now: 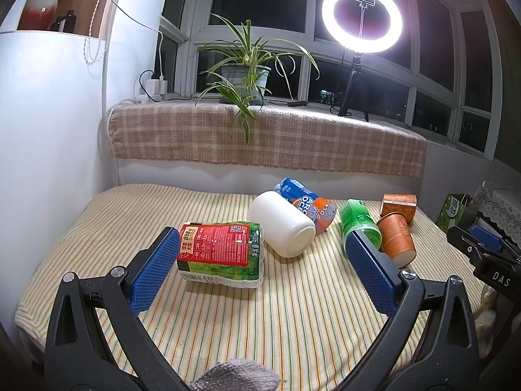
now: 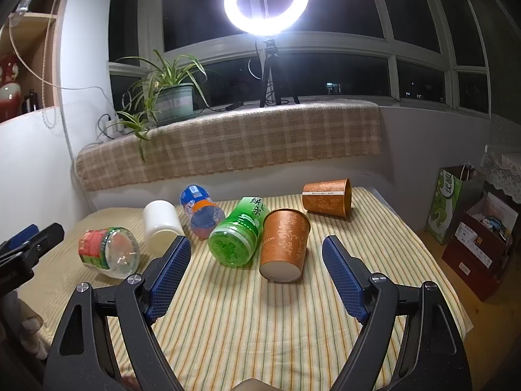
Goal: Flip cup upright
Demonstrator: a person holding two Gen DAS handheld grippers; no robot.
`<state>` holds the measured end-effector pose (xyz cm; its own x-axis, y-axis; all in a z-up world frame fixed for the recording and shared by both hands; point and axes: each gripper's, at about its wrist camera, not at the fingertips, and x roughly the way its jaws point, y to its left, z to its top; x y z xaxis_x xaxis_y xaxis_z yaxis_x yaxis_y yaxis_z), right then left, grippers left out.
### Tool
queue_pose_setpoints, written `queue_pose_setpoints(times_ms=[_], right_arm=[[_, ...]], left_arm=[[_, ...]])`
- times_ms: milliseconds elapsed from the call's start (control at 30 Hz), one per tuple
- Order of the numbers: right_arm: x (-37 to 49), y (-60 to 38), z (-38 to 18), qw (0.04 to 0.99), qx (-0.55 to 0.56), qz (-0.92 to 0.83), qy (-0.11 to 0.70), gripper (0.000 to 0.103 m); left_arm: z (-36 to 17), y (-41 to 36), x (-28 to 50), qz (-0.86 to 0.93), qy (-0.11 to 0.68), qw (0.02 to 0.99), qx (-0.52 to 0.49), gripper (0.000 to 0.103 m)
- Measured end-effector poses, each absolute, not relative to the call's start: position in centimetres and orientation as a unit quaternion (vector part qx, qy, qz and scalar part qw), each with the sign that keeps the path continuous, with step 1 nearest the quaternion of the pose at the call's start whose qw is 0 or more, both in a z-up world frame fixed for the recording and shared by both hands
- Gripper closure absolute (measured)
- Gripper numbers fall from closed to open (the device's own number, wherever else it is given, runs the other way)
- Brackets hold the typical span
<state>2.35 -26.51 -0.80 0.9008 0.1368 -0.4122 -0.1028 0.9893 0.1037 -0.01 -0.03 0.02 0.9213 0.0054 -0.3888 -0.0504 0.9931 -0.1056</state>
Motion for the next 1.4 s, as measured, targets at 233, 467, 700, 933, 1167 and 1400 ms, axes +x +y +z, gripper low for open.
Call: queue_pose_setpoints(times_ms=[233,467,700,933,1167,1400], right_arm=[[2.42,-26.52,-0.93,0.974,0.04,0.061,0.215,0.02],[2.37,-26.58,-1.01,0.974,0.041,0.061,0.214,0.02],[2.43,-26.61,-0.96,0.974,0.042,0.061,0.215,0.02],[2.38,-26.59,-1.27,0.973,0.042,0.063,0.218,0.02],[2.34,-26.63,-1.36,0.973,0.043,0.062,0.219,0.02],[2.35,-26.58,-1.43,0.973,0.043,0.063,0.219,0.02]], left_arm=[[0.01,-0.03,0.01,0.014,0.198,0.978,-0.056,0.0],[0.0,-0.01,0.02,0.014,0.198,0.978,-0.056,0.0],[0.0,-0.04,0.01,0.014,0.198,0.978,-0.056,0.0],[0.02,-0.02,-0.01,0.014,0.198,0.978,-0.056,0.0],[0.01,-0.02,0.0,0.014,0.198,0.978,-0.057,0.0],[0.01,-0.03,-0.01,0.014,0.199,0.978,-0.056,0.0]])
